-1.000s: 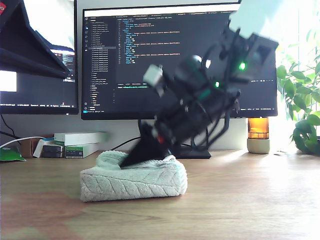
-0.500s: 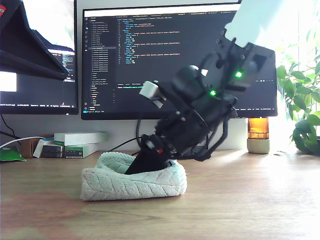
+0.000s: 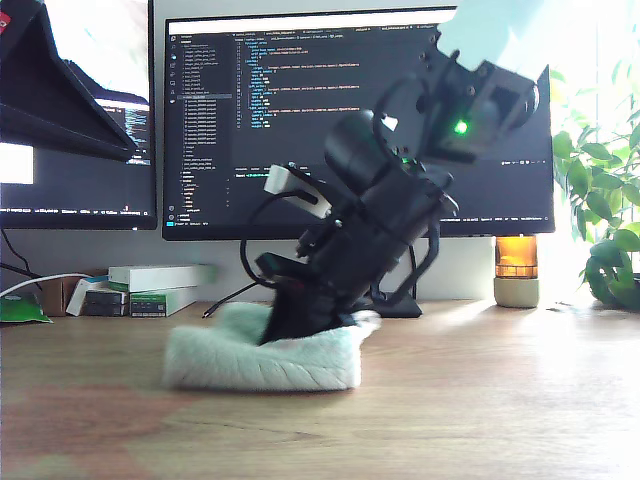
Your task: Fold the tea towel to a neat square and place it to the right
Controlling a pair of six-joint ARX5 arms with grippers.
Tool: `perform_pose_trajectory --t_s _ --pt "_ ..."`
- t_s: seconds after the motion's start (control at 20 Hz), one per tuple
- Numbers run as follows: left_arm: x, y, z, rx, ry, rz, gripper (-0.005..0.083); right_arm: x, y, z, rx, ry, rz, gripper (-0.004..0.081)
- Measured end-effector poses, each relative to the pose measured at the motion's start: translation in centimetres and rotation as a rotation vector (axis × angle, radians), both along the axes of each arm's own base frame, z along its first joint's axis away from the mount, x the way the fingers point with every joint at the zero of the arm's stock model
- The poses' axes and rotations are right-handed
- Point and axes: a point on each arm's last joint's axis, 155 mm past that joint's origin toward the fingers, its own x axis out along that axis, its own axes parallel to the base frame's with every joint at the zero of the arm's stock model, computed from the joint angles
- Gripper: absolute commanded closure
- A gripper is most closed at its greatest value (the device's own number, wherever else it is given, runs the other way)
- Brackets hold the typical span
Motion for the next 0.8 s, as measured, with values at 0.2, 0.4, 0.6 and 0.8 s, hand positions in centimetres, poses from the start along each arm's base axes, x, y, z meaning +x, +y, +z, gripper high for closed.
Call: perform_pose_trajectory --t_s 0.2,0.4,0.6,0.8 --pt "0.0 0.0 0.0 0.000 0.000 0.000 0.0797 0.9 -3.3 0.1 -0.079 0.016 -0.194 0.0782" --pt "0.0 0.0 0.0 0.000 0.000 0.000 0.0797 1.0 -7.4 0.1 -0.139 0.071 -0.372 0.0767" --pt "0.0 0.0 0.0 0.000 0.000 0.000 0.0797 0.9 -12.5 -0.1 -0.209 0.131 -0.543 0.0767" --pt "0.0 0.0 0.0 -0.001 -0.001 0.000 0.0797 -0.3 -17.3 -0.5 -0.253 0.150 -0.691 0.0767"
